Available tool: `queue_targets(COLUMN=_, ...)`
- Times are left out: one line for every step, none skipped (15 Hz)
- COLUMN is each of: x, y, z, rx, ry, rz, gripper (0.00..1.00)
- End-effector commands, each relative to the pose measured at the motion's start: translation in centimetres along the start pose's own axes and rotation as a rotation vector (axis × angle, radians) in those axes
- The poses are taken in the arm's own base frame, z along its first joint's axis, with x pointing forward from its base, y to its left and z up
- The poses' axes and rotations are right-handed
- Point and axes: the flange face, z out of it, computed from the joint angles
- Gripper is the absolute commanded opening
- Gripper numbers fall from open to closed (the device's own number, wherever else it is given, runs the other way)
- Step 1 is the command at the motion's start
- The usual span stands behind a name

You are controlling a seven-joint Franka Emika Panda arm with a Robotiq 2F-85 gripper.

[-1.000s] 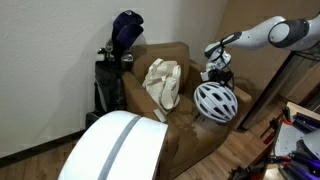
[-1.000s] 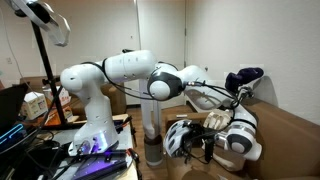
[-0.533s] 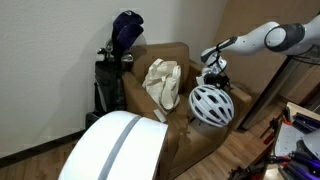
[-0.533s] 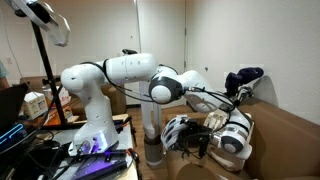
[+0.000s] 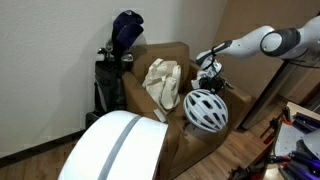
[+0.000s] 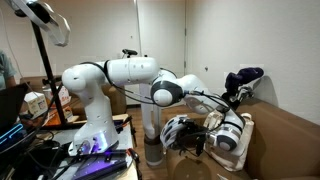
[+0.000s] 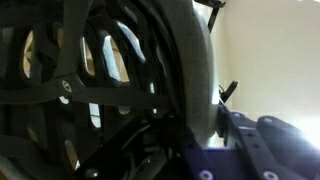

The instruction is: Move the white object from one arm of the couch to the other,put the remote on the left arm of the couch and then move the helmet to the corner

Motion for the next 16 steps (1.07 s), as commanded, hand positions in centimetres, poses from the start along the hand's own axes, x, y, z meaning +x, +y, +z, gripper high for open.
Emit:
queue_targets(x=1.0, y=0.05, z=-0.73, rx=-0.073, ry=-0.037, rz=-0.031, gripper=0.11)
queue_targets(x=1.19, y=0.13, z=-0.79, rx=-0.088, ry=-0.051, rz=-0.036, gripper=0.11)
queue_targets(x=0.77, y=0.42, z=-0.48, rx=-0.067, ry=-0.017, rz=-0.01, gripper=0.35)
queue_targets(x=0.87, y=0.47, z=-0.5, rx=-0.075, ry=-0.023, rz=-0.011, gripper=0.35)
queue_targets(x=0.92, y=0.49, z=-0.5, rx=-0.078, ry=-0.027, rz=-0.012, gripper=0.35)
queue_targets(x=0.78, y=0.31, z=0.03, rx=-0.038, ry=-0.028, rz=-0.006, gripper=0.1)
queue_targets(x=0.87, y=0.4, z=-0.06, rx=-0.047, ry=-0.018, rz=-0.022, gripper=0.1)
queue_targets(x=0.94, y=0.54, z=-0.16, rx=-0.06, ry=-0.021, rz=-0.035, gripper=0.1)
queue_targets(x=0.87, y=0.53, z=0.04, rx=-0.045, ry=-0.013, rz=-0.031, gripper=0.11)
queue_targets(x=0.81, y=0.53, z=0.07, rx=-0.041, ry=-0.013, rz=-0.021, gripper=0.1)
queue_targets(x=0.76, y=0.55, z=-0.02, rx=-0.048, ry=-0.019, rz=-0.01, gripper=0.1)
queue_targets(x=0.72, y=0.57, z=-0.09, rx=-0.054, ry=-0.024, rz=-0.001, gripper=0.1)
queue_targets(x=0.63, y=0.6, z=-0.27, rx=-0.065, ry=-0.028, rz=0.014, gripper=0.1)
queue_targets(x=0.49, y=0.59, z=-0.31, rx=-0.064, ry=-0.028, rz=0.03, gripper=0.1)
queue_targets(x=0.36, y=0.54, z=-0.27, rx=-0.059, ry=-0.035, rz=0.043, gripper=0.1)
queue_targets(x=0.27, y=0.5, z=-0.22, rx=-0.052, ry=-0.034, rz=0.045, gripper=0.1)
